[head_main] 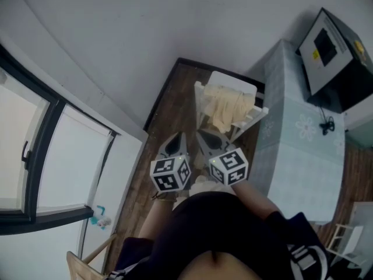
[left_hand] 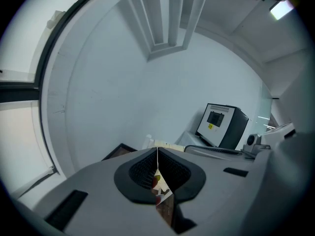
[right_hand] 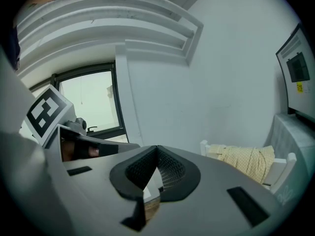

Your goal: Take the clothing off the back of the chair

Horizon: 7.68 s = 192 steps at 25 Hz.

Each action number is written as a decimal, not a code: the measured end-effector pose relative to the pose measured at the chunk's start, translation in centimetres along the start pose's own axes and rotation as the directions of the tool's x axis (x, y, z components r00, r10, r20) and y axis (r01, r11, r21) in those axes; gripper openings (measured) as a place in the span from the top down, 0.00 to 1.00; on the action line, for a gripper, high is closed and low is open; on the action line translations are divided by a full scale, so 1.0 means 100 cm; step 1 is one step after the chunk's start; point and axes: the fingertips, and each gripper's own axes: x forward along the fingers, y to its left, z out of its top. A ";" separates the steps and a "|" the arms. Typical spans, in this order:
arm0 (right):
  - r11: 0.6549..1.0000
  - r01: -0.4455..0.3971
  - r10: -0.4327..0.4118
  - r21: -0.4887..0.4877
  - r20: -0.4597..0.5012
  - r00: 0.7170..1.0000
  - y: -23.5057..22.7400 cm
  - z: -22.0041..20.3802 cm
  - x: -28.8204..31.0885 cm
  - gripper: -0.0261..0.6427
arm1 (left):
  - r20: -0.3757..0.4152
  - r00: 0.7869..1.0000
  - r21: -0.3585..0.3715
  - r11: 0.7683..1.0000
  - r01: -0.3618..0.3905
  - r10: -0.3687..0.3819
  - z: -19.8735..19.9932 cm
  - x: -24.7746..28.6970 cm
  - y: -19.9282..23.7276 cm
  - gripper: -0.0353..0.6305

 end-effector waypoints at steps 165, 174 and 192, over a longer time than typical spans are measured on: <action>0.805 0.580 -0.563 0.128 -0.144 0.814 -0.197 -0.078 -0.046 0.80 | -0.278 0.893 0.203 0.886 0.416 -0.355 -0.054 0.184 -0.099 0.83; 0.811 0.573 -0.561 0.119 -0.116 0.819 -0.178 -0.076 -0.057 0.80 | -0.260 0.901 0.210 0.891 0.403 -0.347 -0.059 0.160 -0.098 0.83; 0.831 0.546 -0.533 0.110 -0.122 0.837 -0.145 -0.091 -0.088 0.80 | -0.247 0.915 0.192 0.909 0.369 -0.319 -0.081 0.114 -0.104 0.83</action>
